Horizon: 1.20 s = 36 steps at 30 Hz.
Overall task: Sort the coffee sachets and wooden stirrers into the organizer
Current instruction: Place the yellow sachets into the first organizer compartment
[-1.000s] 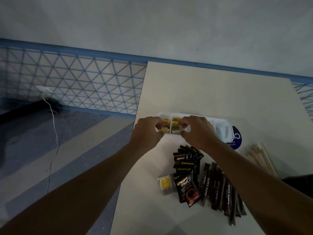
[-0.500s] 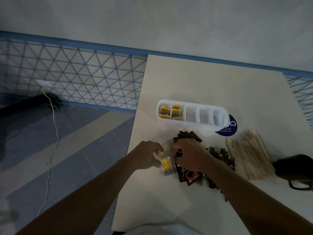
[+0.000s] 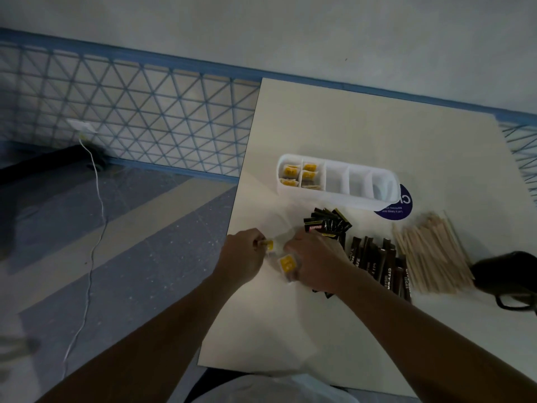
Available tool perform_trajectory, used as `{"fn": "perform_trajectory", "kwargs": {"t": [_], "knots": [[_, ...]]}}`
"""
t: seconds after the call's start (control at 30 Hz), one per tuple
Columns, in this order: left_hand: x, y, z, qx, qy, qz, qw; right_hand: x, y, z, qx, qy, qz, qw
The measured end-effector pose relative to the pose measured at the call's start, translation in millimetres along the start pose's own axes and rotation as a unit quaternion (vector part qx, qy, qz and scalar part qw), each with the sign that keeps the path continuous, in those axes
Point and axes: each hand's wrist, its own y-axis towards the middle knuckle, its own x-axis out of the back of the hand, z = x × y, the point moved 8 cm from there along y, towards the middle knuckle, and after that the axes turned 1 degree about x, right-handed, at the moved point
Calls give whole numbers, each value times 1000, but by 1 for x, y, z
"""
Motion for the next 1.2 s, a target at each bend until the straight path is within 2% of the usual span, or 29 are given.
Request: {"fn": "perform_trajectory", "kwargs": {"t": [0.43,0.57,0.93,1.03,1.2], "knots": [[7,-10,22,65,-25,6,998,-12,19,10,40,-100,58,992],[7,-8,23,69,-26,9,997,-12,21,8,32,-85,58,994],[33,30,-11,8,-61,-23,998,32,24,-14,-11,89,-10,996],[49,50,-32,-17,-54,-48,997,62,26,-33,-29,151,-64,986],[69,86,-64,-61,-50,-71,994,110,31,-70,-63,194,-166,965]]}}
